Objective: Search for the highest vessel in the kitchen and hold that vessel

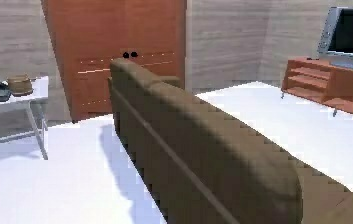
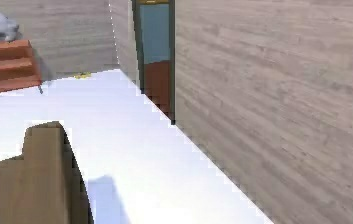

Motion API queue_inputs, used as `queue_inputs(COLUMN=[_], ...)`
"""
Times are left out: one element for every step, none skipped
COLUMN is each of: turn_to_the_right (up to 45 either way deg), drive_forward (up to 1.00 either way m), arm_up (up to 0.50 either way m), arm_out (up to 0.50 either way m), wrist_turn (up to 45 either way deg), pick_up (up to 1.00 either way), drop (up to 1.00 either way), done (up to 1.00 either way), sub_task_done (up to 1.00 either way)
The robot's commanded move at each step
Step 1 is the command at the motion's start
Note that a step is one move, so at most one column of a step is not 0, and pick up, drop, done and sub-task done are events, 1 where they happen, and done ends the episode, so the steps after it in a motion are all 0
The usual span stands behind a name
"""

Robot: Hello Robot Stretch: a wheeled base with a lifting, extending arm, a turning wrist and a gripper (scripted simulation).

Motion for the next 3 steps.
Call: queue_inputs(turn_to_the_right=[45.0,45.0,30.0], drive_forward=[0.0,0.0,0.0], arm_up=[0.0,0.0,0.0], arm_out=[0.0,0.0,0.0], wrist_turn=[0.0,0.0,0.0], pick_up=[0.0,0.0,0.0], drop=[0.0,0.0,0.0], done=[0.0,0.0,0.0], sub_task_done=[0.0,0.0,0.0])
